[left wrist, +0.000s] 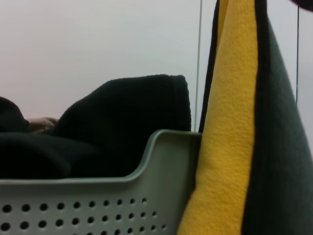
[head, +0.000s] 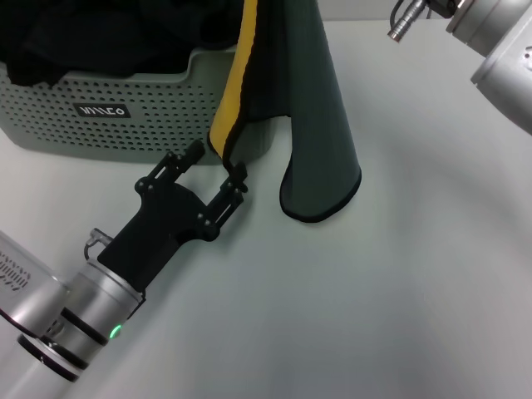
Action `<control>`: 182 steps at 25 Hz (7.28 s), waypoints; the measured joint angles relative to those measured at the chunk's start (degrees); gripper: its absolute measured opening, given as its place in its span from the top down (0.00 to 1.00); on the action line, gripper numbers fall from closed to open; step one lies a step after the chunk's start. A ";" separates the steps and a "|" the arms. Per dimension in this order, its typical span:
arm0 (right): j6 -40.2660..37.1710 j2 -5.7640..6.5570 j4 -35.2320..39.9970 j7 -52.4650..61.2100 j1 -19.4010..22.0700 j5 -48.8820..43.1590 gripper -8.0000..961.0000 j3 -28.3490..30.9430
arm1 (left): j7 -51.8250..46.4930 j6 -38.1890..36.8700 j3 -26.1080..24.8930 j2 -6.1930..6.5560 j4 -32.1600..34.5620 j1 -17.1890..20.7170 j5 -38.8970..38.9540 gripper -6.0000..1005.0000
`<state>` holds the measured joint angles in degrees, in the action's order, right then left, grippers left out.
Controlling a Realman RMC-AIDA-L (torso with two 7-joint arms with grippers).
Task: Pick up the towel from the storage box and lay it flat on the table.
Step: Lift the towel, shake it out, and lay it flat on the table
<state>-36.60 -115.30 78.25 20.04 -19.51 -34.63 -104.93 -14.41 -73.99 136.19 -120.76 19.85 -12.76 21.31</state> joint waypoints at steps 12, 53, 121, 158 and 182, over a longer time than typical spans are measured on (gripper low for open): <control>0.42 -0.09 0.78 -0.01 -0.28 0.24 0.98 -0.28 | -4.01 1.94 0.39 0.00 -1.22 0.19 2.27 0.36; 2.61 -0.09 0.48 -1.45 0.35 0.54 0.98 0.26 | -3.69 -2.38 0.39 0.00 -1.88 1.52 3.44 0.48; -78.04 0.18 21.11 87.72 23.61 -39.78 0.98 49.08 | -19.98 -43.35 -2.42 18.06 12.61 6.16 -29.67 0.95; -36.98 -0.50 -42.48 64.38 -1.09 -50.12 0.98 34.73 | -11.50 -13.42 -12.53 0.50 -20.20 -8.19 -19.15 0.92; -21.97 -0.88 -45.73 64.85 -10.15 -49.04 0.98 29.70 | -3.67 -3.72 -12.53 0.69 -20.16 -7.59 -7.75 0.91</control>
<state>-58.57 -116.18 32.52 84.89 -29.67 -83.67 -75.23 -18.08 -77.71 123.65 -120.07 -0.31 -20.35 13.56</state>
